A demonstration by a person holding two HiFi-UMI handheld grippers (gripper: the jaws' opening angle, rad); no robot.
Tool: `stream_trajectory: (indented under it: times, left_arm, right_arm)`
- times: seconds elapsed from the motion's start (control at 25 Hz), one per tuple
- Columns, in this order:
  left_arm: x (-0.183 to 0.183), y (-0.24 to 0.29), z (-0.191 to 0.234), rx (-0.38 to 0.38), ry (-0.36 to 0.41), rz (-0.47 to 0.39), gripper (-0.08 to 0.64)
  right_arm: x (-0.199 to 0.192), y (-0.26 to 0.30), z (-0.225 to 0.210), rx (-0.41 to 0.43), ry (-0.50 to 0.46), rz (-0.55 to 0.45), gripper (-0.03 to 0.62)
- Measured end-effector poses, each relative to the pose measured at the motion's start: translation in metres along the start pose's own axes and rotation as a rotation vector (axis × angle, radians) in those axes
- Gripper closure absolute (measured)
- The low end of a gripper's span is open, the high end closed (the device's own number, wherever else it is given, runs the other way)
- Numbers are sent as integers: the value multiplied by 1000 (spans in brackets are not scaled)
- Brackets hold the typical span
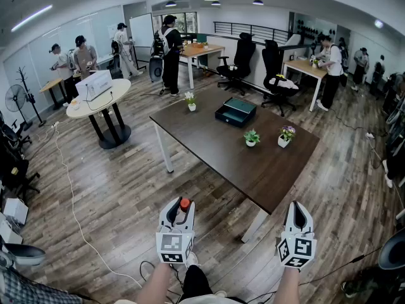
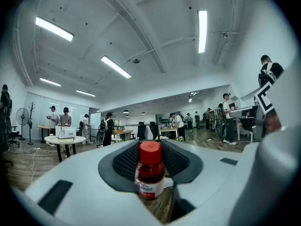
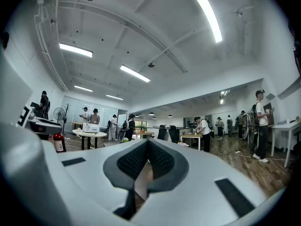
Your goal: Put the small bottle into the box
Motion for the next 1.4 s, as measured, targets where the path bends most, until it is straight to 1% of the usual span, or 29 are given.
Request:
stream_trajectory:
  times: [0.32,0.52,0.68,0.96,1.12,1.4]
  left_arm:
    - [3,2,13,15,-3,0,419]
    - [4,2,19,19,-5,-3,419]
    - [5,4,26,33,-4,-1,419]
    - [3,7,35,49,-12,7,419]
    - [-4,12,46,68,-22,24,419]
    - [-20,32,82,114,-37,77,419]
  right_arm:
    - [0,9,9,11,-7,9,591]
    - [5,10,14,1,18,-23,591]
    - [2,16,19,9,9,-18,591]
    - [-2,25,31,47,11,3,591]
    - [-12,38,44,81,13,24,591]
    - [-30,83,79,149,18,76,591]
Point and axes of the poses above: the fingertips, and each gripper's own axes: y forward along the fingers, z to its left, x out of its top, the point moved 4 cm from there along -y, backward along the fingers, and after that the axes turned 15 degrees about -y, right-handed, at the moved point
